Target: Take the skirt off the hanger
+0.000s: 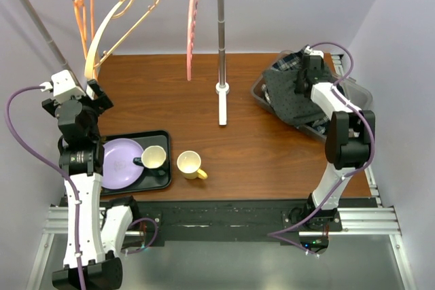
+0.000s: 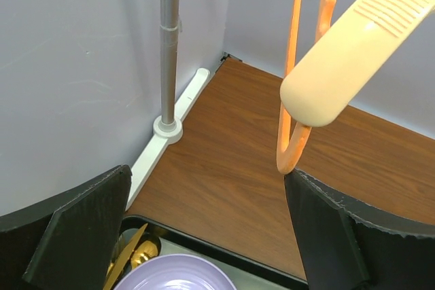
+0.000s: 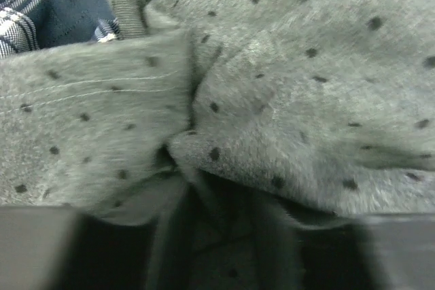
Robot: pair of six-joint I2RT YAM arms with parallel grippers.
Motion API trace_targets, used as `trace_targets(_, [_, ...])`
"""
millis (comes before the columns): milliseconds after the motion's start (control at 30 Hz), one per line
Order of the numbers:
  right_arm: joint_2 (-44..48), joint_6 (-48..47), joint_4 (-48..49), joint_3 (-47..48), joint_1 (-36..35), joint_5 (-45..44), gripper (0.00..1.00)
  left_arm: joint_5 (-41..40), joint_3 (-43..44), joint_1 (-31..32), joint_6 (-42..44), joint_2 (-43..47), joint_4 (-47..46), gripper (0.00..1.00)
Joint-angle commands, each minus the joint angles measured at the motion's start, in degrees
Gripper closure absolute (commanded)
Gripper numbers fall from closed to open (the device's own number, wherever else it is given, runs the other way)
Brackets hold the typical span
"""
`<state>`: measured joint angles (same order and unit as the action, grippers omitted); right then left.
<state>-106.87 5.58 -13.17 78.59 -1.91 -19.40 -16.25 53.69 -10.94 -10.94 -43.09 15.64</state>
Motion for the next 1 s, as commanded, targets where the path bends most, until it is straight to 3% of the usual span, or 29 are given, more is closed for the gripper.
trace_targets(0, [3.50,3.91,-14.32,5.51,0.51,3.22,0.39,-2.20,-0.96,0.66,1.10,1.25,-2.81,0.00])
trace_targets(267, [10.18,1.01,-26.64,15.28,0.51,8.31,0.06,-2.12,-2.36,0.66,1.27,2.31,-4.12,0.00])
trace_targets(533, [17.48,-0.13,-32.96,15.28,0.42,17.62,0.05,-1.16,-3.24,0.66,1.10,2.40,-5.18,0.00])
trace_targets(633, [18.54,-1.63,-38.94,15.46,-0.46,21.94,0.13,-0.63,-3.85,0.57,0.83,2.84,-5.70,0.00])
trace_targets(700, [18.63,-1.89,-42.81,15.46,-1.42,22.03,0.33,-0.54,-4.56,0.57,0.66,3.28,-5.79,0.00])
trace_targets(733, [18.71,-1.81,-43.43,14.85,-2.38,22.03,0.38,-0.28,-4.65,0.57,0.66,3.54,-6.23,0.01])
trace_targets(767, [18.98,-1.54,-42.56,13.80,-2.66,22.21,0.47,-0.10,-4.91,0.66,0.66,3.89,-6.41,0.00])
trace_targets(833, [19.24,-0.58,-40.81,10.02,-3.01,22.47,0.50,0.08,-5.44,0.57,0.57,4.15,-6.76,0.00])
trace_targets(967, [17.58,1.36,-26.25,3.95,-3.01,18.09,0.61,0.43,-5.97,0.66,0.48,4.51,-7.02,0.01])
